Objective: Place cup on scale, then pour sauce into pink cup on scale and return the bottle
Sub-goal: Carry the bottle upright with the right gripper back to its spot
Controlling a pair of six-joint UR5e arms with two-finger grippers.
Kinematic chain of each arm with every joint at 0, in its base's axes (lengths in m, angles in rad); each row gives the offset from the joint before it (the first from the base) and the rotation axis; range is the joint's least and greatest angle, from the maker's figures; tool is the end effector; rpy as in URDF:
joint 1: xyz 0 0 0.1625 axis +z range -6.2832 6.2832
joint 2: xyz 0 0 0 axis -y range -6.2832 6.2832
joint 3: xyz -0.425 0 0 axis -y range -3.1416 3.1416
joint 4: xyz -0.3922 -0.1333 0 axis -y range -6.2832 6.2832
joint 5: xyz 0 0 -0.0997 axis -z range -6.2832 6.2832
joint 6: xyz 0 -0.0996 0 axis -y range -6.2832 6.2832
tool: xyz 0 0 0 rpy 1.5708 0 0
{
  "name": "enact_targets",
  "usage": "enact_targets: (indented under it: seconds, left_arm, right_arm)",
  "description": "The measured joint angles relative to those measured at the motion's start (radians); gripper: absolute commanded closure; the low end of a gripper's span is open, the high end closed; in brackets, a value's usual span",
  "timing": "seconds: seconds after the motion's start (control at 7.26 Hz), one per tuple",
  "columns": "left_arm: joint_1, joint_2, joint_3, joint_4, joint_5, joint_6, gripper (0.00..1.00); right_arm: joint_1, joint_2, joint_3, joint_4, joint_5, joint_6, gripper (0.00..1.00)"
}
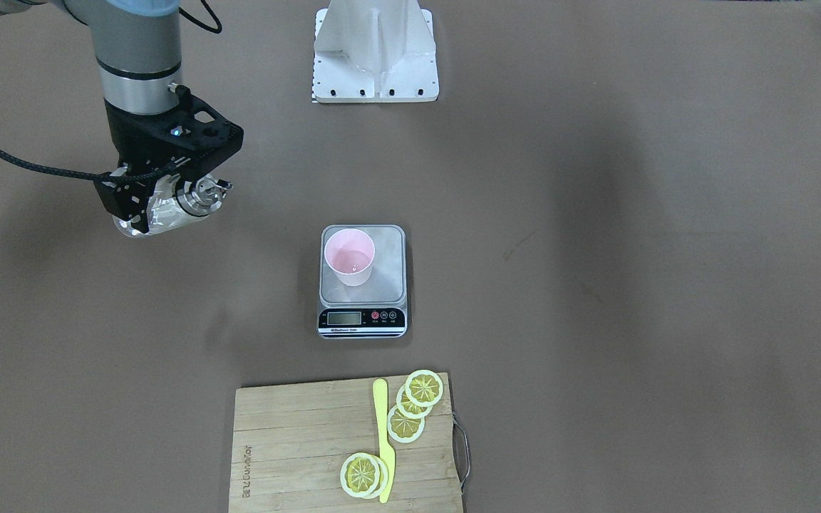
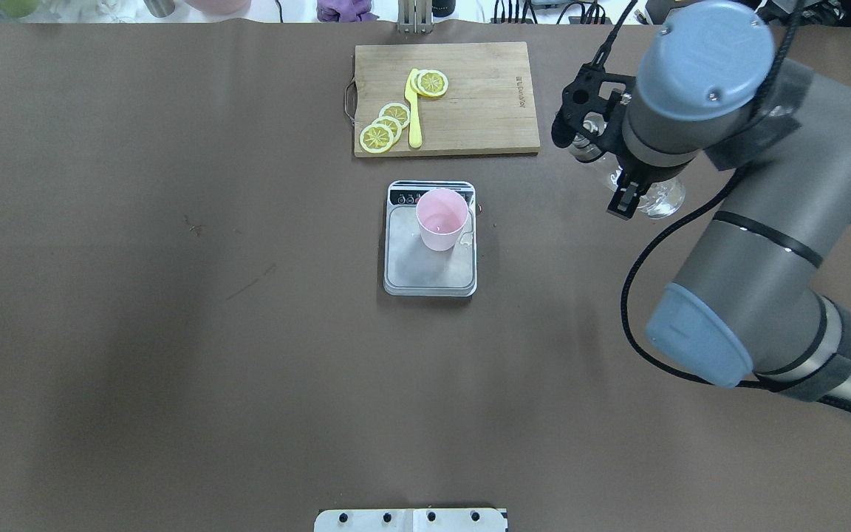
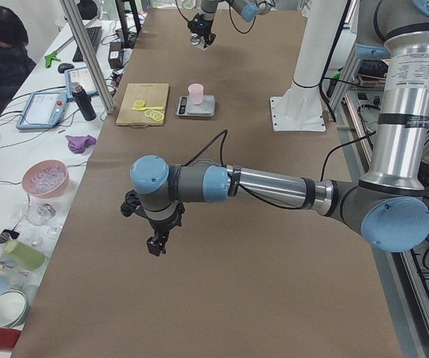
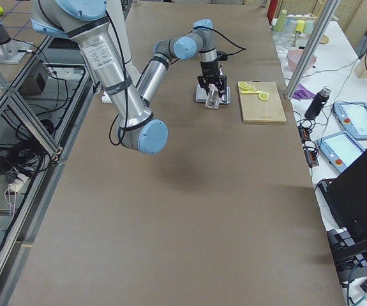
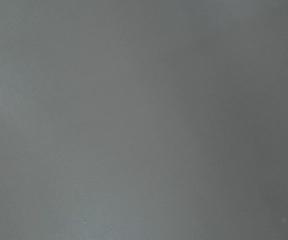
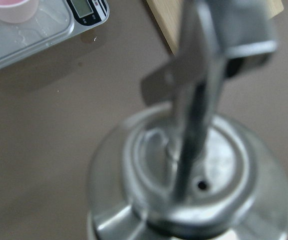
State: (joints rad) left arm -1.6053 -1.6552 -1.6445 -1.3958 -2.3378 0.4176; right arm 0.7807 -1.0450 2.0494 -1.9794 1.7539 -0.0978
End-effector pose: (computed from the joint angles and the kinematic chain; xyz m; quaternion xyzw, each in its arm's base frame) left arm -0.0821 -0.5191 0.5976 0.0762 0.3664 0.1734 0.9110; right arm -0.3177 -0.4768 0.2243 0.2453 -0.1814 -0.4331 0.8481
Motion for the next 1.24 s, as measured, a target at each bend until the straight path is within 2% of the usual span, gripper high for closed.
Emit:
enact_targets:
  seconds: [0.28, 0.83, 1.24]
  left_arm:
    - [-0.001, 0.0, 0.0, 0.0, 0.0, 0.001, 0.02]
    - [-0.001, 0.0, -0.004, 0.0, 0.0, 0.001, 0.02]
    - [0.0, 0.0, -0.006, 0.001, 0.0, 0.001, 0.02]
  right_arm:
    - [0.093, -0.088, 0.022, 0.172, 0.138, -0.019, 1.0]
    - [0.226, -0.222, 0.003, 0.493, 0.348, -0.015, 1.0]
    - [0.272, -0.281, -0.068, 0.744, 0.434, 0.038, 1.0]
